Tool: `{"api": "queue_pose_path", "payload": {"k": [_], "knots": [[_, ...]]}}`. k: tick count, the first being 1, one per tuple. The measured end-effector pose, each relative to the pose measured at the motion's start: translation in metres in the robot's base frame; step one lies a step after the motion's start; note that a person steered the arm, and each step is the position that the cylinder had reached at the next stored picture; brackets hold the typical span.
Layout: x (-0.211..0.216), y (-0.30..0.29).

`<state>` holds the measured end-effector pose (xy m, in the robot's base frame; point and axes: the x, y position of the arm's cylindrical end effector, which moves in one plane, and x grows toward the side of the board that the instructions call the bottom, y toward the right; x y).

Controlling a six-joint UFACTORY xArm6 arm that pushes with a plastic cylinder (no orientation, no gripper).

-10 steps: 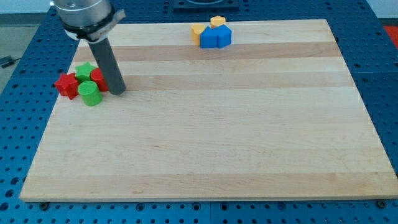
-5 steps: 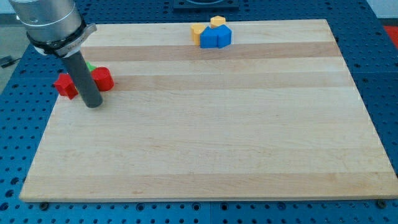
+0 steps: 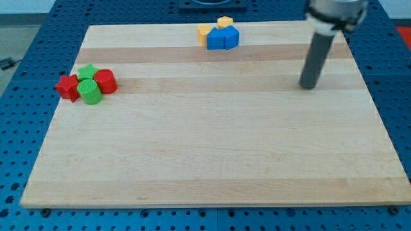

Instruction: Adjust the red blocks and green blocks to the center left

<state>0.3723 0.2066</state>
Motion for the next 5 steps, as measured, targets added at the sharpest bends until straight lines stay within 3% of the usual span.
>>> {"api": "queue_pose_path", "payload": {"k": [1, 3, 5], "knots": [[-0.024, 0.022], [-0.034, 0.007], [-0.086, -0.086]]}}
